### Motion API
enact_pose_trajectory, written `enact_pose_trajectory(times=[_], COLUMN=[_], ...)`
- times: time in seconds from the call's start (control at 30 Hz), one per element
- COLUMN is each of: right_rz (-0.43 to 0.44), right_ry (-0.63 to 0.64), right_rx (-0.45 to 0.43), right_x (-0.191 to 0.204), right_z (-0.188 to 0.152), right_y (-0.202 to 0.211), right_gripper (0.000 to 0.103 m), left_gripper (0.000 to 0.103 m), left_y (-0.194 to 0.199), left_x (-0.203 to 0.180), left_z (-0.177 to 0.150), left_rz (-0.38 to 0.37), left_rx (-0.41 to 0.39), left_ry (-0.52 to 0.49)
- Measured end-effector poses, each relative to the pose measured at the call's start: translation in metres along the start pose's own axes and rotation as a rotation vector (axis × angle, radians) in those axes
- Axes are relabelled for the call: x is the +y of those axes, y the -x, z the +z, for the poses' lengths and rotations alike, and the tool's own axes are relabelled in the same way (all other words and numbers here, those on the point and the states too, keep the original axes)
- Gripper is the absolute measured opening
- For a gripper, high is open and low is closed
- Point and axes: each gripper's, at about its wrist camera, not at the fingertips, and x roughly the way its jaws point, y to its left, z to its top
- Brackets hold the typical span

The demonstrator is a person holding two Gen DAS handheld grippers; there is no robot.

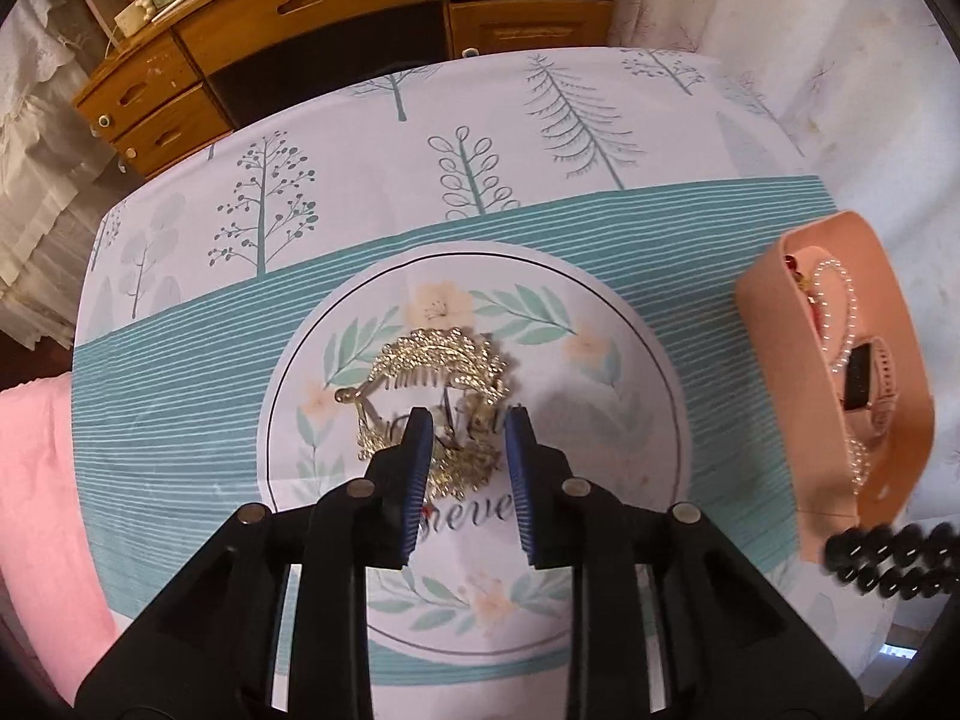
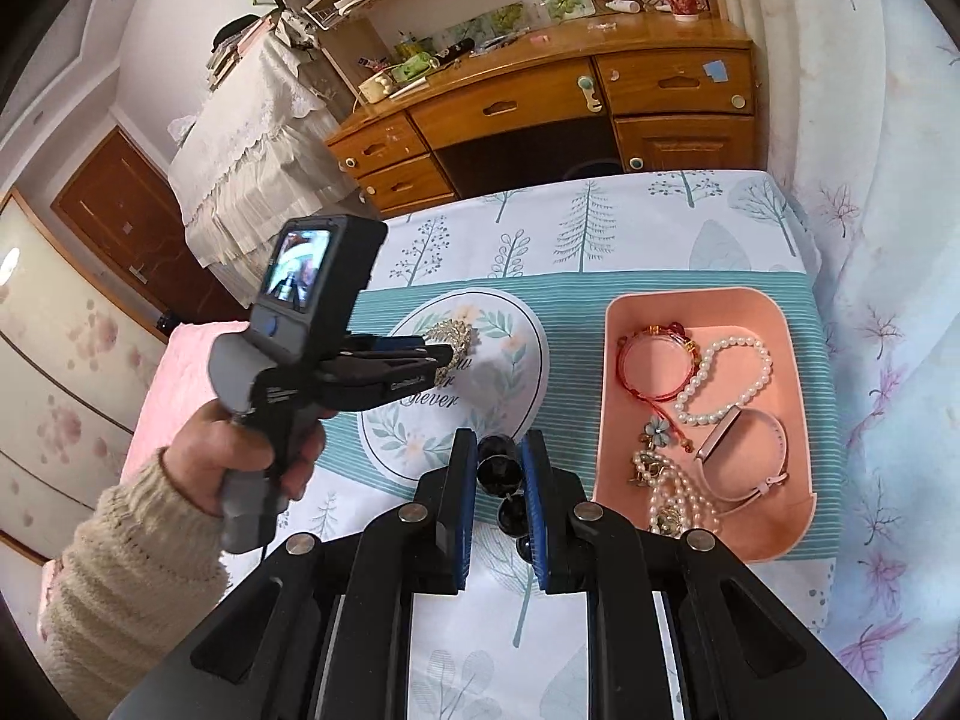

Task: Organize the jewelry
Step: 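Carry the hair clip and black bracelet into the pink box and release both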

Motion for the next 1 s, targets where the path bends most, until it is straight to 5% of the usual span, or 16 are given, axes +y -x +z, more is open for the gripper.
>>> enact_pose_trajectory(times=[0.37, 0.67, 1.0], right_rz=[0.005, 0.010, 0.018], right_ry=[-0.029, -0.033, -0.028], right_rx=[0.009, 0.017, -0.029], right_x=[-0.005, -0.003, -0.003], right_z=[-0.003, -0.003, -0.003], right_y=[-0.005, -0.009, 0.004], right_gripper=[0.015, 0.015, 0.015], left_gripper=[0.019, 0.007, 0.006], left_y=[-0.019, -0.024, 0.027], left_x=[-0.017, -0.010, -0.004], left_z=[0.001, 0.001, -0.004], left_rz=[0.028, 0.025, -0.002], left_rx=[0.021, 0.016, -0.081], left_ry=[-0.075, -0.031, 0.008])
